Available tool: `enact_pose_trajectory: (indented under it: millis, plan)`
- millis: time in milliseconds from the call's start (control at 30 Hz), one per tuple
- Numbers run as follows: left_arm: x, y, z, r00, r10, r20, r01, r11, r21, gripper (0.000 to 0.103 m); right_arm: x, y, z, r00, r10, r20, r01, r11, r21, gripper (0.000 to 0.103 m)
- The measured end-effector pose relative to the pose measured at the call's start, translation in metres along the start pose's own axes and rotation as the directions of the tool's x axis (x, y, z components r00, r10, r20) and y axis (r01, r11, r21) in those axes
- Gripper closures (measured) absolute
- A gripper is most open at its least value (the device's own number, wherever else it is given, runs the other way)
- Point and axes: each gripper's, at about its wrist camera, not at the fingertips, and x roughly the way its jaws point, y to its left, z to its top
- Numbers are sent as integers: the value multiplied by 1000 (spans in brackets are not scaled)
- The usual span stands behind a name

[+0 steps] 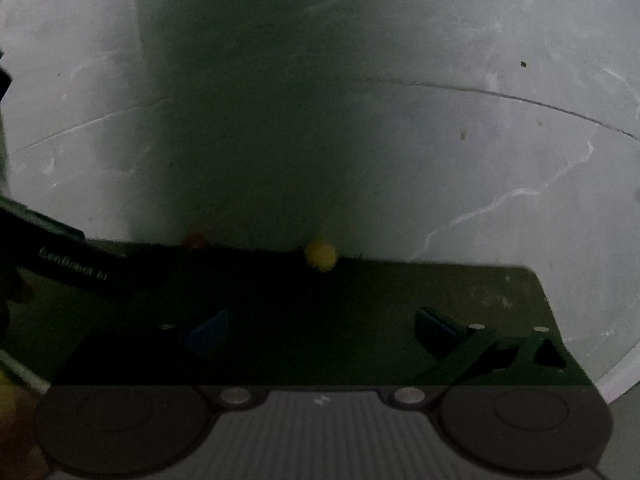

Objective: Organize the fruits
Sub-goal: 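Lower both tools toward the small red fruit and the small tan fruit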

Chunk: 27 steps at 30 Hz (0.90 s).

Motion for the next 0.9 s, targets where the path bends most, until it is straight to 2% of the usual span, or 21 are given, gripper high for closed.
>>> enact_pose_trajectory:
  millis: [133, 267, 367, 600, 733, 900]
  plan:
    - [7, -3, 4, 1000, 0, 21, 0, 1000, 0, 1, 13, -10, 9, 1000, 5, 13, -5, 1000, 6, 10]
    - [16, -8, 7, 999, 5, 43, -7, 1000, 29, 1, 22, -20, 15, 998, 60, 22, -61, 997, 40, 12]
    - [22, -10, 8, 999, 4, 53, -6, 999, 41, 2, 27, -23, 19, 997, 70, 33, -72, 996, 46, 14]
    - [30, -13, 10, 999, -16, 49, 14, 999, 47, 18, 42, -25, 23, 996, 84, 19, -85, 996, 41, 33]
    - [35, -16, 12, 999, -33, 43, 31, 998, 49, 23, 50, -23, 24, 995, 97, -1, -97, 995, 40, 44]
    - [40, -14, 15, 999, -43, 29, 42, 998, 36, 41, 58, -20, 25, 994, 106, -13, -106, 994, 27, 53]
